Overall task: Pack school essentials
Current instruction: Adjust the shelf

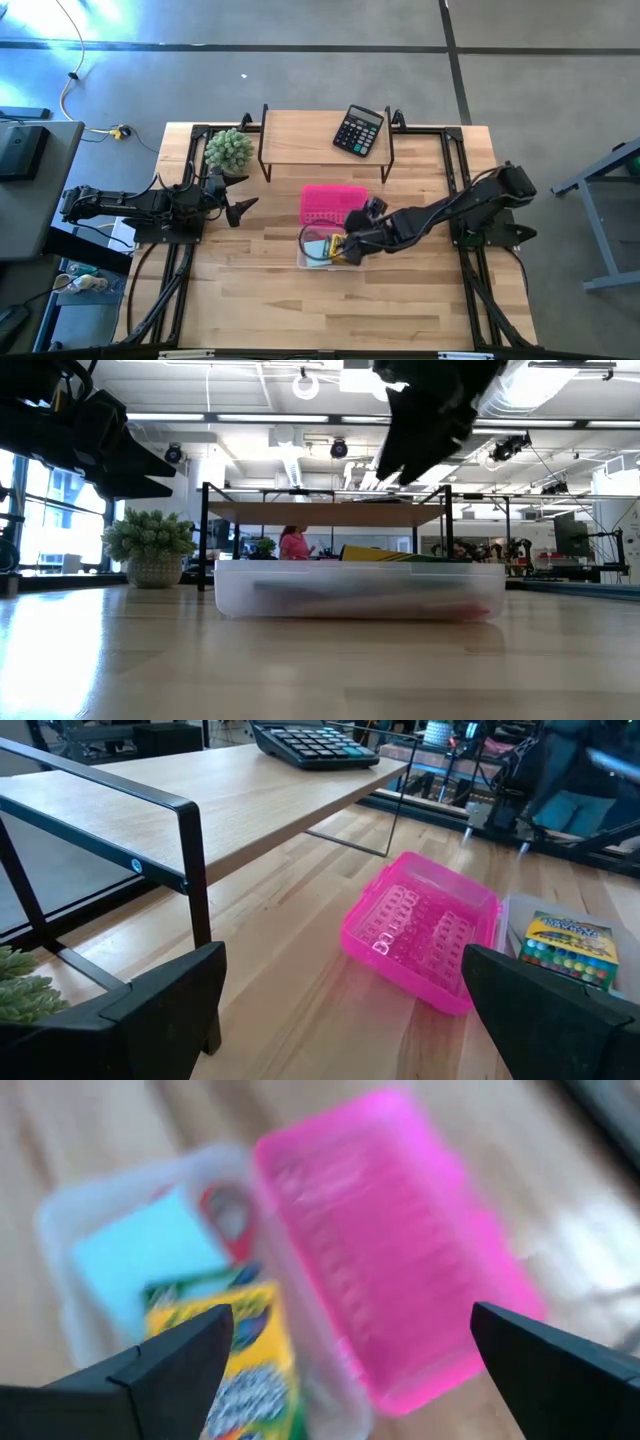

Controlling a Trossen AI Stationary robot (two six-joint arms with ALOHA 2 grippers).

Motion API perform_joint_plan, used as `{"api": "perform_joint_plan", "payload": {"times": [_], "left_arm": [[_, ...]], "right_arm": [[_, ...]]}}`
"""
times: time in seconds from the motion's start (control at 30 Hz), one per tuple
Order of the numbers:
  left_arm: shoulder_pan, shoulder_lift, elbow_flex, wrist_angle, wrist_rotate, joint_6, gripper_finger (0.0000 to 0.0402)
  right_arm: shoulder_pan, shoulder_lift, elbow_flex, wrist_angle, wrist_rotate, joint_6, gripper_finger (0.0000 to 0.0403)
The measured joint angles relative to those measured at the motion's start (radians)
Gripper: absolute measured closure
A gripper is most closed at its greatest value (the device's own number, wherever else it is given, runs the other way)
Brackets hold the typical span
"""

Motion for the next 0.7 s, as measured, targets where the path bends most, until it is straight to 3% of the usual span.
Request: {"api": "perform_joint_plan", "payload": {"times": [0.4, 0.7], "left_arm": [[0.0, 0.0, 0.0, 0.0, 0.0, 0.0, 0.0007], [0.0, 0.0, 0.0, 0.0, 0.0, 0.0, 0.0007]], "right_arm": [[-0.093, -0.124, 0.0, 0.013, 0.342, 0.127, 0.003], [-0.218, -0.144, 0.0, 0.002, 0.359, 0.226, 0.0107]]}}
